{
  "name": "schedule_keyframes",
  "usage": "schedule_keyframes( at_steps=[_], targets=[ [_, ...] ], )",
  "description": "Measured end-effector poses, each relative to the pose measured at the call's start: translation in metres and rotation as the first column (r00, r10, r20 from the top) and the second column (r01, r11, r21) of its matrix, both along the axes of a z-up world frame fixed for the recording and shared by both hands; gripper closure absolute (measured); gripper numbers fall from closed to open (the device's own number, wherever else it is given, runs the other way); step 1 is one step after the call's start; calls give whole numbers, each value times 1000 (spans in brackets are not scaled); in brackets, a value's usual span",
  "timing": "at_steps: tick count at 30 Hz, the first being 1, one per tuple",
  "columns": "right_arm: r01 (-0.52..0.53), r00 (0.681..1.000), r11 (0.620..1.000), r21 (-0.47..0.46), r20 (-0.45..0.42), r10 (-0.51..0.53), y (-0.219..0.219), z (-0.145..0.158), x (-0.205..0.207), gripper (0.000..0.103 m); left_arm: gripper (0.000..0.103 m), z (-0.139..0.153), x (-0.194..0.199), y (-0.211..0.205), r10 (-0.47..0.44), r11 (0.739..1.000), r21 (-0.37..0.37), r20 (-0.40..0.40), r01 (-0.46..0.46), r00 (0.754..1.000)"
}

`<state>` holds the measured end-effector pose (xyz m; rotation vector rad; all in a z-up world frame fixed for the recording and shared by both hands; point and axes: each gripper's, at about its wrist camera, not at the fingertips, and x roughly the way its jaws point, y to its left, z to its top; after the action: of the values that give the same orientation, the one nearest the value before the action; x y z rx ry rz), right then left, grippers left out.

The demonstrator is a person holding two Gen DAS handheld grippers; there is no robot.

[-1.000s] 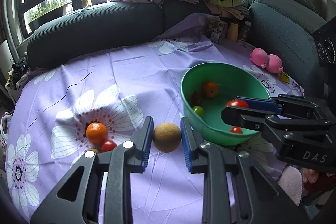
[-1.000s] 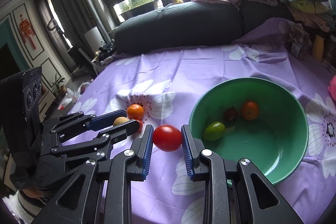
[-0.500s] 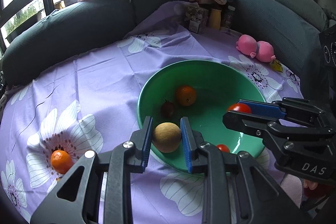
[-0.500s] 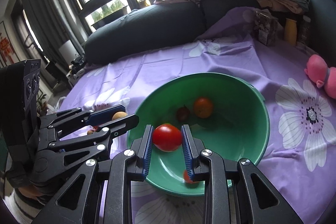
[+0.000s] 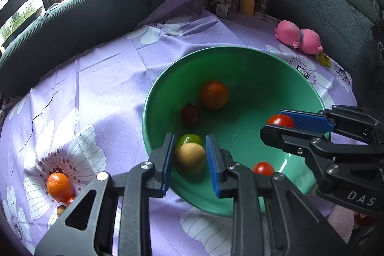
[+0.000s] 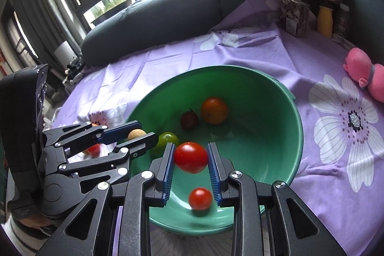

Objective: Organize fruits
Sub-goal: 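Carry the tan fruit with the left tool over the green bowl while right tool carries the tomato, then open the left tool over the bowl while right tool opens, dropping the tomato, then move both tools back toward the remaining tan fruit and cherry tomato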

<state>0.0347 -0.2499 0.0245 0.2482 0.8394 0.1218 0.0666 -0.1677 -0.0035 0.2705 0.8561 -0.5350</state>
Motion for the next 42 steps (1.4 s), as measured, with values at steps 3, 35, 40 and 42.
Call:
schedule_keyframes(
  at_steps=[3, 35, 40, 42],
  targets=[
    [26, 999, 1000, -8, -26, -26, -3, -4, 1, 74, 58, 1, -1, 0, -5, 1000, -5, -2, 5, 1000],
    [-426, 904, 902, -75, -6, 427, 150, 2, -13, 64, 25, -14, -66, 241, 514, 850, -89, -73, -519, 855],
    [-438, 898, 898, -33, -63, 436, 171, -12, 5, 64, 25, -20, -53, 241, 441, 891, -80, -74, -446, 894],
    [-438, 898, 898, -34, -73, 435, 176, -14, 10, 64, 25, -23, -45, 240, 424, 901, -70, -71, -429, 903]
  ],
)
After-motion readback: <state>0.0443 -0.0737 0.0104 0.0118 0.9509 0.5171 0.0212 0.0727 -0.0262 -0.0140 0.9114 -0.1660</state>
